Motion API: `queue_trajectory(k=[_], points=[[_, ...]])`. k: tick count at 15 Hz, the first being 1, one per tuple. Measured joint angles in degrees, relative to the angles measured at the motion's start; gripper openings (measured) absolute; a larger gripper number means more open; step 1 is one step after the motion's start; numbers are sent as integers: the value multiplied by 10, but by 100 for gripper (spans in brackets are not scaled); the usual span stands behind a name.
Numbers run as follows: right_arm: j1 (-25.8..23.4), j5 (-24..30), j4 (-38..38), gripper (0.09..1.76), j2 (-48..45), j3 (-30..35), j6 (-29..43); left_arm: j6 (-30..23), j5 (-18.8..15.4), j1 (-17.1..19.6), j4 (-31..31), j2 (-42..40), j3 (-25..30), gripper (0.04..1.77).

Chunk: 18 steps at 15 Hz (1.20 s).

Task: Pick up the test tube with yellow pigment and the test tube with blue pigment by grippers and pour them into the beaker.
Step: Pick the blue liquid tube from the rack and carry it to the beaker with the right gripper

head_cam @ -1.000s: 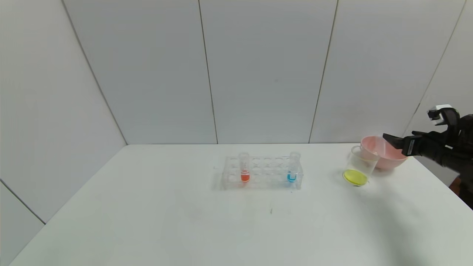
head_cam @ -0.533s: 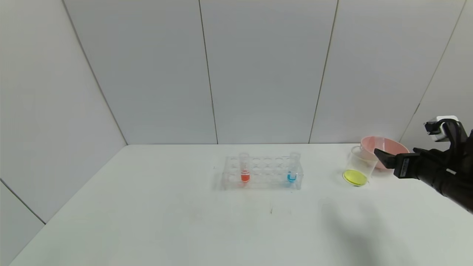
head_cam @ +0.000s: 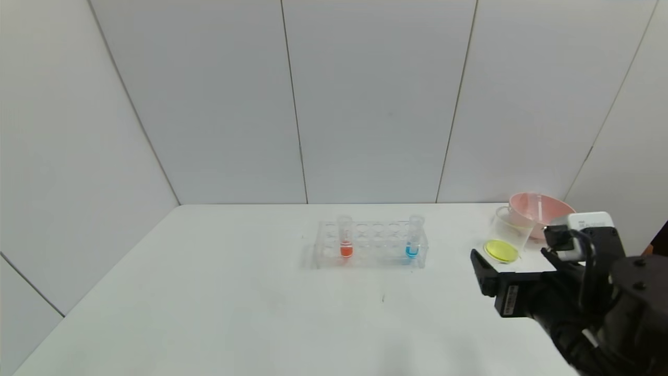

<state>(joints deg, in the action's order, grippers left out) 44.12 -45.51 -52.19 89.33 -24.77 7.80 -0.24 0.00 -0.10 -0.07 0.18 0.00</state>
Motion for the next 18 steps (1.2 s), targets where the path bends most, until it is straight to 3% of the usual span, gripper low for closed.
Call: queue_trajectory(k=[2, 4, 8, 12, 18], points=[[86, -57, -1, 170, 35, -15, 34, 0, 0, 0, 0, 0, 0, 176], [137, -96, -8, 170, 80, -32, 64, 0, 0, 0, 0, 0, 0, 176], [162, -95, -55, 170, 149, -45, 86, 0, 0, 0, 0, 0, 0, 176], [135, -34, -66, 170, 188, -70, 80, 0, 0, 0, 0, 0, 0, 176], [1, 85, -69, 170, 239, -164, 9, 0, 0, 0, 0, 0, 0, 176]])
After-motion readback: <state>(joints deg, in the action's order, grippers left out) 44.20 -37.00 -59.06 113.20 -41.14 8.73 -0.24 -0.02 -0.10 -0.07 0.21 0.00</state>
